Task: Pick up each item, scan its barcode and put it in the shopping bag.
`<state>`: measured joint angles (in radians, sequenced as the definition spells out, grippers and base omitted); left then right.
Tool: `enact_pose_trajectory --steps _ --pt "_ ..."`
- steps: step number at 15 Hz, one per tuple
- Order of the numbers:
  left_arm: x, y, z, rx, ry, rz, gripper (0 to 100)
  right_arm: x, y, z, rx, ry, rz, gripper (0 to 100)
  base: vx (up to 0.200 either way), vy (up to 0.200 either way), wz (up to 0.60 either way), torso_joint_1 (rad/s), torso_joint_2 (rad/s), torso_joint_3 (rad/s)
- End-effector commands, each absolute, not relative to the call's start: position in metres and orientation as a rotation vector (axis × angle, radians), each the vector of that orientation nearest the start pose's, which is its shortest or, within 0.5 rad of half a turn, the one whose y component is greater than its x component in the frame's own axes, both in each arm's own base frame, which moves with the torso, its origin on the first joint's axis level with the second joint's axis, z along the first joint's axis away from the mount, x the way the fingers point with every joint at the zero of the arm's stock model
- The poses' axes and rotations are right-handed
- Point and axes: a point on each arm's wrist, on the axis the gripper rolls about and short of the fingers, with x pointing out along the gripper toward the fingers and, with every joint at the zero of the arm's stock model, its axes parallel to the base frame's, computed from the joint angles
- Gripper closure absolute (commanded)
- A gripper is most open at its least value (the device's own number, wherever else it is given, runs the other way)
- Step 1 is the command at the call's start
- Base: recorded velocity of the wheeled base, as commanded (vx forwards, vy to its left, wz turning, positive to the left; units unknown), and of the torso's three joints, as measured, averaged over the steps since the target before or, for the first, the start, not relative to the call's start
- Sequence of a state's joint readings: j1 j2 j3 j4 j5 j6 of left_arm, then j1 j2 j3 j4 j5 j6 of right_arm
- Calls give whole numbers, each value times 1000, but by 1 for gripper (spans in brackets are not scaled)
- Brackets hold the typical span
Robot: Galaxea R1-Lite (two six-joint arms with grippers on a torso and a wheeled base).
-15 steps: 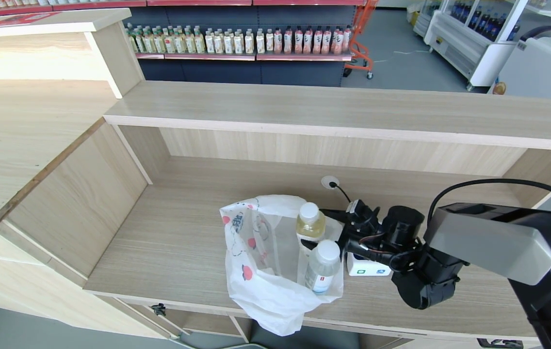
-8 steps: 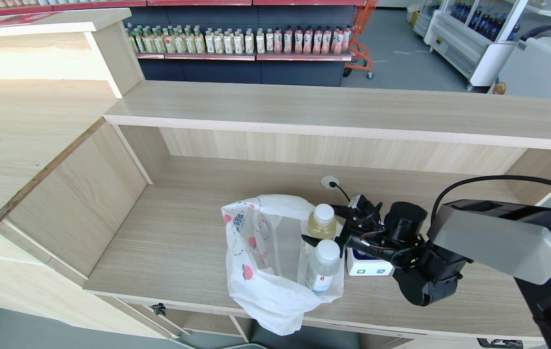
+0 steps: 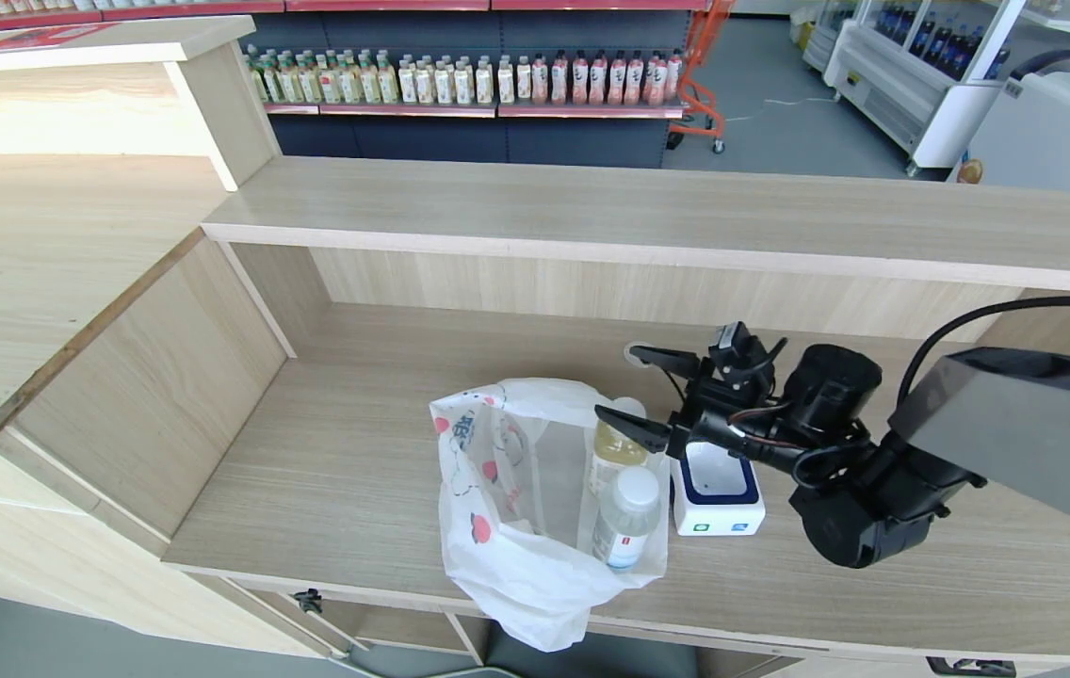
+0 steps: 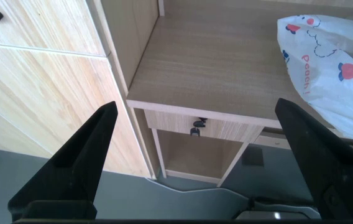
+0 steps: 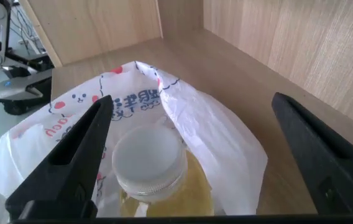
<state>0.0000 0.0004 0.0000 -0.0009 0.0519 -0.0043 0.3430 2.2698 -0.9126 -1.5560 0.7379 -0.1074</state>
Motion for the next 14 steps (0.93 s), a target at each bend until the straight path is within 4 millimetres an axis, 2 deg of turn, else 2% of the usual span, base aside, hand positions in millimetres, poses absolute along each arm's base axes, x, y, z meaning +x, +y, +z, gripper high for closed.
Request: enact_pose_trajectory --steps 1,2,4,6,7,8,10,12,14 --pt "-23 1 76 -5 -2 52 0 347 136 131 -147 -301 1049 0 0 0 0 0 0 0" --pt "-23 1 76 -5 -2 52 0 342 133 135 -148 -298 1041 0 0 0 0 0 0 0" --pt "-23 1 76 -5 -2 52 0 310 117 151 -144 -268 1029 0 0 0 0 0 0 0" --pt "-23 1 76 -5 -2 52 0 274 89 166 -144 -219 969 0 0 0 0 0 0 0" --pt "-23 1 76 -5 -2 52 0 269 83 168 -143 -203 929 0 0 0 0 0 0 0" --pt "-23 1 76 -5 -2 52 0 254 72 175 -130 -151 775 0 0 0 0 0 0 0" --pt "-23 1 75 -5 0 52 0 237 57 182 -117 -74 545 0 0 0 0 0 0 0" --pt "-23 1 76 -5 -2 52 0 214 44 186 -116 4 400 0 0 0 0 0 0 0" --pt "-23 1 76 -5 -2 52 0 199 29 182 -112 77 245 0 0 0 0 0 0 0"
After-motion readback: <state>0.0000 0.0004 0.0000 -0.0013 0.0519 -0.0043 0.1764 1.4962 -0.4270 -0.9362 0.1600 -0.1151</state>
